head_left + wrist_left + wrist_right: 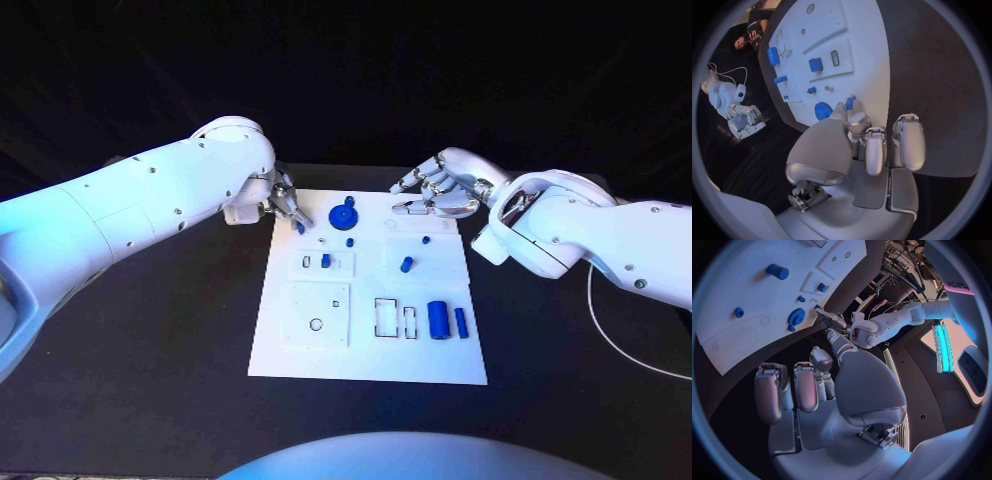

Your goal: Assemble the parts on the task board

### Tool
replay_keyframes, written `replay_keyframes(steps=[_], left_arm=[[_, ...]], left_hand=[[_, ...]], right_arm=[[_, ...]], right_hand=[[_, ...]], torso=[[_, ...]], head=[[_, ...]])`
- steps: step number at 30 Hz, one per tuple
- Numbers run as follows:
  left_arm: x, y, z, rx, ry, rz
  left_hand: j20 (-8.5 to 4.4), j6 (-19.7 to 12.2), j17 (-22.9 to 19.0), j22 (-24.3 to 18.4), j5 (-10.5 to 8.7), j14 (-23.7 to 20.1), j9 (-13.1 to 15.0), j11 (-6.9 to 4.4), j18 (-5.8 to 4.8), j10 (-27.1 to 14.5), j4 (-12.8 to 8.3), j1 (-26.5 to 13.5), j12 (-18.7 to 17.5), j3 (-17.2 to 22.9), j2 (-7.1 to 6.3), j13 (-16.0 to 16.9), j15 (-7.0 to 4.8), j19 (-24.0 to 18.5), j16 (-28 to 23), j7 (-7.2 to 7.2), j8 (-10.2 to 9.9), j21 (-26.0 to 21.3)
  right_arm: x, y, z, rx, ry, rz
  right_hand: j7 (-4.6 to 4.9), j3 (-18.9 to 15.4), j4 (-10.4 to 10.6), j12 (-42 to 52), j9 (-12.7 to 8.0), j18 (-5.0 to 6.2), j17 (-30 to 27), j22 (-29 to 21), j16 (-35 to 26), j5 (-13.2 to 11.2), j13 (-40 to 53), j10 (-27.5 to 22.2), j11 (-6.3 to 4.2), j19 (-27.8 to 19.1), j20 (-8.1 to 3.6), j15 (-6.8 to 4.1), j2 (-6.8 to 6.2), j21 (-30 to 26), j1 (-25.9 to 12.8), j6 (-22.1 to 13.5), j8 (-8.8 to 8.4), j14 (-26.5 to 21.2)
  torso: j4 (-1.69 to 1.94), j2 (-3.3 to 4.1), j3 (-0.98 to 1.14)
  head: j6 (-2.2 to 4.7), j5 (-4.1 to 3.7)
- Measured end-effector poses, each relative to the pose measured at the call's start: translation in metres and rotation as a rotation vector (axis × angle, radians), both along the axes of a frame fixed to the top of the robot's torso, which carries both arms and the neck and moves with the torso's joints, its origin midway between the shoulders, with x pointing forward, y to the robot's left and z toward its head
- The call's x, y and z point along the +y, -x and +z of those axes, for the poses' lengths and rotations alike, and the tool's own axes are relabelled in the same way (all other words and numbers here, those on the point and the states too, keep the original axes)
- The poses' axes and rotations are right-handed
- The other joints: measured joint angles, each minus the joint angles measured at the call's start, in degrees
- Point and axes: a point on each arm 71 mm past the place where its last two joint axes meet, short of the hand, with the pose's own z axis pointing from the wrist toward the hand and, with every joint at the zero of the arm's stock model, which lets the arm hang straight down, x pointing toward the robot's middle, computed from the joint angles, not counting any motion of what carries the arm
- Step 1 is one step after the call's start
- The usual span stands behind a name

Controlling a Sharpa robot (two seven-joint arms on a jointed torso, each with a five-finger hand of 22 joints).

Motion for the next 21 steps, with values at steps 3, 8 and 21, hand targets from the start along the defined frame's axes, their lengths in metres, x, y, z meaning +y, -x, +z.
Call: replay_keyframes(steps=[3,8,21], left_arm=[[-0.0002,0.0001,-0.0001,0.003,0.006,0.002],[-0.0006,0.0,-0.0005,0.006,0.018,0.008],[0.0045,0.0075,0.002,-0.026,0.109,0.03]], left_hand=[[0.0,0.0,0.0,0.0,-0.06,0.0,0.1,0.0,0.0,0.0,-0.4,0.3,-0.3,0.4,0.22,-0.1,0.0,0.0,0.0,0.01,0.3,0.0],[0.0,-0.8,0.0,0.0,0.18,-0.2,0.4,-0.1,0.0,-0.1,-1.5,2.3,-0.7,3.0,0.45,-0.4,-0.17,0.0,0.0,-0.12,0.4,0.0],[-0.2,-2.0,0.0,0.0,0.5,-0.2,2.3,-0.08,0.0,-0.9,1.8,-0.3,-2.9,21.5,-6.72,-3.2,-0.2,0.2,0.0,0.21,1.7,-0.6]], right_arm=[[0.0,0.0,0.0,0.0,0.0,0.0],[-0.0001,0.0,-0.0001,0.001,0.0,0.0],[-0.0006,0.0,-0.0009,0.008,0.005,0.0]], right_hand=[[0.0,0.0,0.0,0.0,0.0,0.0,0.0,0.0,-0.3,0.0,0.0,0.0,0.0,0.0,0.0,0.0,0.0,-0.2,0.0,0.0,0.0,0.0],[0.0,0.0,0.0,0.0,0.0,0.0,0.0,0.0,-0.3,0.0,0.0,0.0,0.0,0.0,0.0,0.0,0.0,-0.2,0.0,0.0,0.0,0.0],[0.0,0.0,0.0,-0.2,0.0,0.0,0.0,0.0,-0.3,0.0,-0.2,0.0,0.0,0.0,0.0,0.0,0.01,-0.2,0.0,0.0,0.0,0.0]], torso=[[0.02,-0.01,0.0],[0.06,-0.03,0.0],[0.09,-0.07,0.01]], head=[[-0.01,-0.05],[-0.02,-0.03],[-0.22,-0.2]])
